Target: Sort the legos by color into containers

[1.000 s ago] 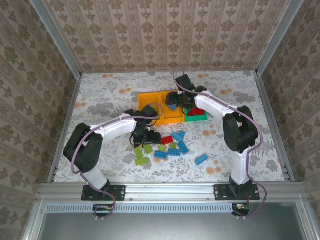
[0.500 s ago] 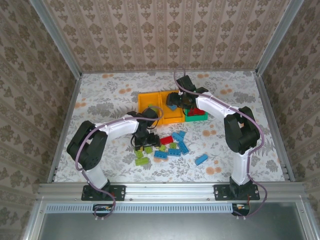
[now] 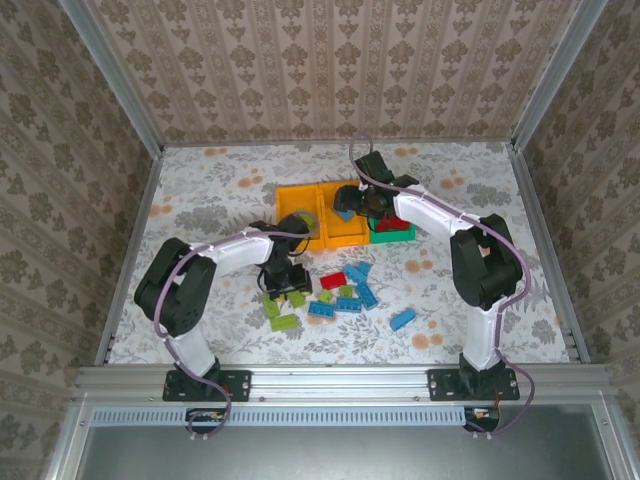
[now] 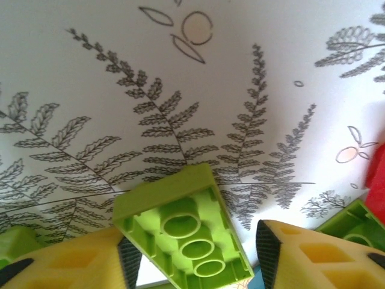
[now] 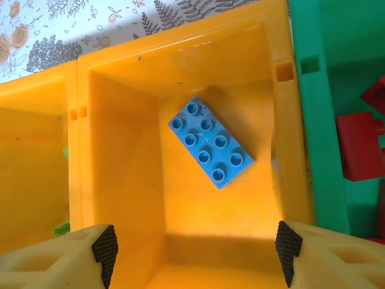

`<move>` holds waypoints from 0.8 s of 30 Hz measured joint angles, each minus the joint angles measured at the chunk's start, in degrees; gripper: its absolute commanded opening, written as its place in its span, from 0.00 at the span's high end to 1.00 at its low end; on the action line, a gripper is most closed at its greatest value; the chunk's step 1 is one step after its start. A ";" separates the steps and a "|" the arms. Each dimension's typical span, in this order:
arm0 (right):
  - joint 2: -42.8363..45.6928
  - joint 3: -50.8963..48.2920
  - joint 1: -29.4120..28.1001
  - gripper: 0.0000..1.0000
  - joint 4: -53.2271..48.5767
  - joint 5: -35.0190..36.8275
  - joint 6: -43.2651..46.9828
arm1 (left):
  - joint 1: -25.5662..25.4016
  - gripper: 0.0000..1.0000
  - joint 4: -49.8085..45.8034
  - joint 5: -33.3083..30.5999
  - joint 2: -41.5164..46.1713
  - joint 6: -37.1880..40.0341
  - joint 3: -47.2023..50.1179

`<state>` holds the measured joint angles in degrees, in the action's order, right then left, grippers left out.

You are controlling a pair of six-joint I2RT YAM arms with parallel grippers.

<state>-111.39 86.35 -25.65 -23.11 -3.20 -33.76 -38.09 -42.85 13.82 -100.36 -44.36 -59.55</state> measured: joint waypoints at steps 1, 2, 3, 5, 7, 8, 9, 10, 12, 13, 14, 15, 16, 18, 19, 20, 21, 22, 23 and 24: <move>0.15 -0.20 0.00 0.26 0.02 0.04 0.00 | 0.11 0.58 -0.59 -0.11 -0.39 0.35 -0.44; 0.37 -0.48 0.00 0.26 0.02 0.09 0.02 | 0.31 0.62 -1.36 -0.24 -0.90 0.72 -0.96; 0.61 -0.74 0.00 0.26 0.00 0.20 0.04 | 0.39 0.65 -1.95 -0.26 -1.36 1.01 -1.42; 1.16 -1.44 0.00 0.26 0.02 0.33 0.20 | 0.68 0.69 -3.19 0.00 -2.10 1.68 -2.62; 1.97 -2.40 0.00 0.25 0.02 0.59 0.22 | 0.70 0.70 -3.91 0.02 -2.69 2.21 -3.50; 2.47 -2.99 0.00 0.26 0.04 0.74 0.31 | 0.70 0.71 -3.89 0.00 -2.84 2.49 -3.76; 3.02 -3.63 0.00 0.25 0.07 0.92 0.42 | 0.74 0.72 -3.89 -0.09 -2.91 2.78 -3.87; 3.58 -4.24 0.00 0.25 0.07 1.07 0.57 | 0.81 0.73 -3.87 -0.11 -2.91 3.08 -3.89; 4.87 -5.55 0.00 0.25 -0.15 1.33 0.63 | 1.16 0.73 -3.82 -0.13 -2.89 3.78 -4.04; 5.62 -6.32 0.00 0.25 -0.28 1.46 0.66 | 1.46 0.73 -3.65 -0.42 -2.89 4.28 -4.35; 6.43 -7.19 0.00 0.25 -0.28 1.51 0.66 | 1.86 0.73 -3.15 -1.11 -2.89 4.83 -4.79; 7.13 -7.93 0.00 0.25 -0.31 1.51 0.66 | 2.32 0.73 -2.78 -1.90 -2.89 5.44 -5.46; 8.04 -8.92 -0.02 0.25 -0.37 1.51 0.66 | 2.97 0.73 -2.60 -2.71 -2.89 6.12 -6.58; 9.60 -10.45 -0.33 0.26 -0.59 1.49 0.66 | 4.20 0.73 -2.38 -4.31 -2.75 7.65 -9.49; 10.49 -11.21 -0.59 0.26 -0.74 1.51 0.63 | 4.72 0.72 -2.38 -4.98 -2.67 8.44 -11.23; 11.32 -11.93 -0.94 0.26 -0.87 1.51 0.63 | 5.33 0.72 -2.32 -5.64 -2.64 9.40 -13.40; 12.09 -12.61 -1.44 0.26 -0.94 1.51 0.61 | 5.81 0.72 -2.25 -6.14 -2.64 10.12 -15.26; 12.87 -13.35 -2.23 0.26 -0.94 1.51 0.61 | 6.47 0.71 -2.01 -6.49 -2.64 11.17 -17.59; 13.62 -14.12 -3.26 0.26 -1.03 1.49 0.61 | 7.04 0.71 -1.92 -6.75 -2.67 12.09 -19.80; 14.19 -14.82 -4.17 0.26 -0.92 1.49 0.61 | 7.54 0.71 -1.75 -6.84 -2.73 12.92 -21.81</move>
<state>-97.21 71.53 -29.82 -24.03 -1.72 -33.15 -30.55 -44.60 6.98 -103.09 -31.44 -81.36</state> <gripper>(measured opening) 0.740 0.297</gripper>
